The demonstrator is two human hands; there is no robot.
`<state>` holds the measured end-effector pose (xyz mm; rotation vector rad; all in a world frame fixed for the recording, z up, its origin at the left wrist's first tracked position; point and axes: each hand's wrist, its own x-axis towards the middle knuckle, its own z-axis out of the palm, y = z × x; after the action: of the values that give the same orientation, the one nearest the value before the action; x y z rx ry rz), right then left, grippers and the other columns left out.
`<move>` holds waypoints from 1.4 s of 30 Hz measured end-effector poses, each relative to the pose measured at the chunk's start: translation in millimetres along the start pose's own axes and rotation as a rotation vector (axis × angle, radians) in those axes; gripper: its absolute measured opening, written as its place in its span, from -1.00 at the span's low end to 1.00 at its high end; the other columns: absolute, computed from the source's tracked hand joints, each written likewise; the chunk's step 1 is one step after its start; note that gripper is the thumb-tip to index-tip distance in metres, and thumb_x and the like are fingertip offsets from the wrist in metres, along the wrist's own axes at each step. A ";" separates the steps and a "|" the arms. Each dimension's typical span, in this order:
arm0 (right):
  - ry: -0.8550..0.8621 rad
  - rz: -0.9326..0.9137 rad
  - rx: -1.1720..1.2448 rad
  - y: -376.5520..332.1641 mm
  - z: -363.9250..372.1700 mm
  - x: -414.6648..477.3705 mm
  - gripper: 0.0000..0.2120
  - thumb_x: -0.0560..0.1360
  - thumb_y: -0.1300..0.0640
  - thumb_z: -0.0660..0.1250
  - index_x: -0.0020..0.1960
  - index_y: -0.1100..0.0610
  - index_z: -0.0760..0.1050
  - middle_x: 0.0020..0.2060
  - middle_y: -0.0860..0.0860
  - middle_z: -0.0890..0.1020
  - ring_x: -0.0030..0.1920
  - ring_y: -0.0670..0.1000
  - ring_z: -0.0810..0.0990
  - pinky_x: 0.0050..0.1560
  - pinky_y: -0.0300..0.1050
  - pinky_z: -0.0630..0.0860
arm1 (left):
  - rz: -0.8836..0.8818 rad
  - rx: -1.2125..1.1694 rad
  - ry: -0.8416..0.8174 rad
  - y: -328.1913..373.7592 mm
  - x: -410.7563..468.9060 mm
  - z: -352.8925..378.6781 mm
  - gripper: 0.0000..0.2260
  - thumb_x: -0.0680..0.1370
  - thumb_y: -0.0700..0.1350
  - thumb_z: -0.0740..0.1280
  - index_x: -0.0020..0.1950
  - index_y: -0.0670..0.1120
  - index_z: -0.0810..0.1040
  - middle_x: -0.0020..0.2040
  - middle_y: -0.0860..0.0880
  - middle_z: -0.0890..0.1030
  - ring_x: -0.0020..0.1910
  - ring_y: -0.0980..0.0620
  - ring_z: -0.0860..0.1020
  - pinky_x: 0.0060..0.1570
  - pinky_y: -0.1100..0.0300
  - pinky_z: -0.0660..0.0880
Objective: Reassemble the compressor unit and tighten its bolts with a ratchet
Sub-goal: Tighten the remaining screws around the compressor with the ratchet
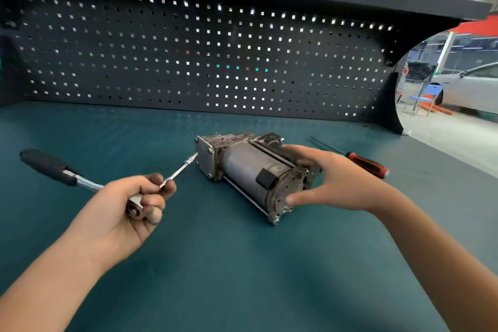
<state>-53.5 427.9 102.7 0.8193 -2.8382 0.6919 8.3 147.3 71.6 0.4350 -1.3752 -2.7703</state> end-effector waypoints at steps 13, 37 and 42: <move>0.299 0.061 -0.265 10.1 52.4 13.6 0.01 0.17 -0.33 0.44 0.49 -0.07 0.10 0.33 -0.15 0.43 0.39 -0.12 0.27 0.42 0.13 -0.11 | 0.322 0.209 -0.045 -5.9 -9.0 8.3 -0.62 0.46 -0.42 0.09 -0.44 -0.13 0.50 -0.40 -0.07 0.61 -0.64 0.16 0.29 -0.64 0.40 0.27; 0.171 0.298 1.275 -68.9 112.6 53.9 -0.73 0.60 0.14 0.15 -0.20 0.18 0.52 -0.33 -0.01 0.68 -0.37 -0.04 0.62 -0.34 -0.19 0.51 | 0.165 0.391 -0.065 -48.6 -11.8 33.0 -0.73 0.49 -0.44 0.14 -0.30 -0.20 0.51 -0.39 -0.04 0.63 -0.58 0.13 0.44 -0.58 0.32 0.42; 0.173 0.302 1.358 -64.1 109.1 52.4 -0.76 0.58 0.18 0.18 -0.20 0.18 0.51 -0.38 0.01 0.67 -0.40 -0.05 0.62 -0.42 -0.24 0.47 | 0.156 0.339 -0.066 -52.9 -8.7 31.6 -0.65 0.49 -0.44 0.14 -0.40 -0.15 0.52 -0.35 -0.07 0.64 -0.58 0.10 0.45 -0.57 0.32 0.42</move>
<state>-61.6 305.1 42.7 0.3041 -2.0096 2.6135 14.2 205.6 50.4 0.2299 -1.8173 -2.4542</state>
